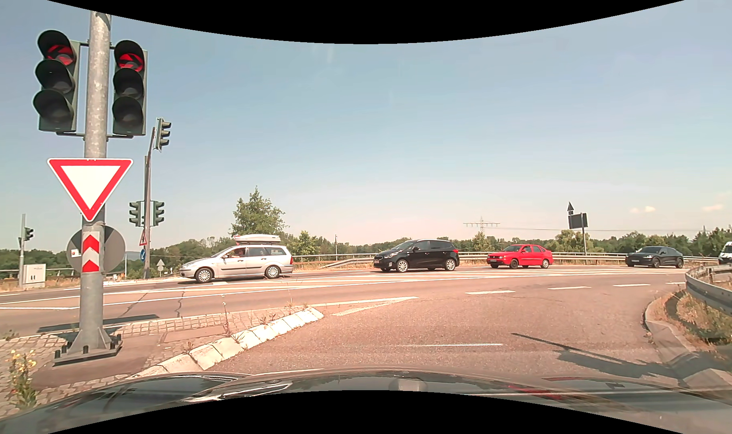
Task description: Follow the waypoints while adhering to traffic rules and regulations
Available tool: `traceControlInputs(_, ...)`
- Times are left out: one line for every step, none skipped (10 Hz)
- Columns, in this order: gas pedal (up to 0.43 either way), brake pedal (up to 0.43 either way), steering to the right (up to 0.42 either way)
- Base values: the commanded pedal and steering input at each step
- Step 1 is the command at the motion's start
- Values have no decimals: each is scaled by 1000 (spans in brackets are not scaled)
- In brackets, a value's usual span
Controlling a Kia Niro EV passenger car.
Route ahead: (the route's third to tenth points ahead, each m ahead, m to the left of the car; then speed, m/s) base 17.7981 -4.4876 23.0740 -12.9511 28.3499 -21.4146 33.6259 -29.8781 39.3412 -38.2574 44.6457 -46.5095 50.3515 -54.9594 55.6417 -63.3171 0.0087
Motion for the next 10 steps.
traceControlInputs(0, 274, 224)
traceControlInputs(0, 274, 224)
traceControlInputs(0, 274, 224)
traceControlInputs(0, 274, 224)
traceControlInputs(0, 274, 224)
traceControlInputs(0, 274, 224)
traceControlInputs(0, 274, 224)
traceControlInputs(0, 274, 224)
traceControlInputs(0, 274, 224)
traceControlInputs(0, 274, 224)
